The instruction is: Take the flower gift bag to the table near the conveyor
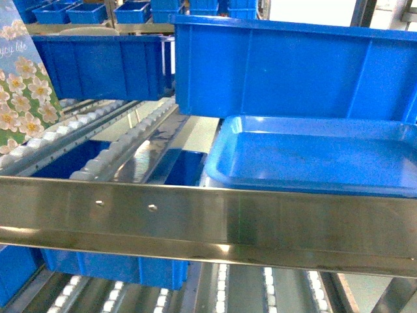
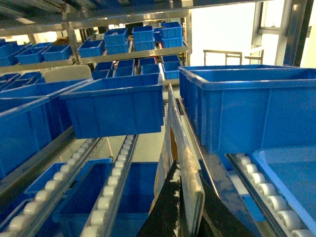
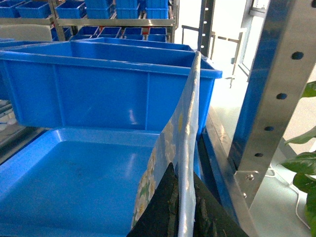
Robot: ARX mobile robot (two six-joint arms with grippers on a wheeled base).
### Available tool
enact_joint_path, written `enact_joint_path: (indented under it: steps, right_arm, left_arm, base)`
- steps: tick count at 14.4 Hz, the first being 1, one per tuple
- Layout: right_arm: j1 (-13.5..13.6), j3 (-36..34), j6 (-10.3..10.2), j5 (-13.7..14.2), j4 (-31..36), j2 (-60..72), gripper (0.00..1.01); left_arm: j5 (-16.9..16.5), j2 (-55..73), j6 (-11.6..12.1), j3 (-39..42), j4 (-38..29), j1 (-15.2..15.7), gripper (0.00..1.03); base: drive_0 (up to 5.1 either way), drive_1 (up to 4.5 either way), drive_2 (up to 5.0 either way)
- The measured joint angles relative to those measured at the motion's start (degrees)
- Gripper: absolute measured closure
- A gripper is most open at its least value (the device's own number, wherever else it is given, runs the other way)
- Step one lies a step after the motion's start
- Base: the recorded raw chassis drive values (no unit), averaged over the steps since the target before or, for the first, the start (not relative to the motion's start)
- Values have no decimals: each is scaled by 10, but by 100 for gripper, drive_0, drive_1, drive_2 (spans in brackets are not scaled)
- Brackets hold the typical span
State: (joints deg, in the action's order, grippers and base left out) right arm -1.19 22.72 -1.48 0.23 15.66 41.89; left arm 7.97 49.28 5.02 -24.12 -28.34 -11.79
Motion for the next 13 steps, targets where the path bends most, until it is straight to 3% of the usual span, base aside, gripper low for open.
enact_joint_path:
  steps: [13]
  right_arm:
    - [0,-1,0,0,1,0,98]
  left_arm:
    - [2,-1,0,0,0,1,101]
  base:
    - [-487,137,334]
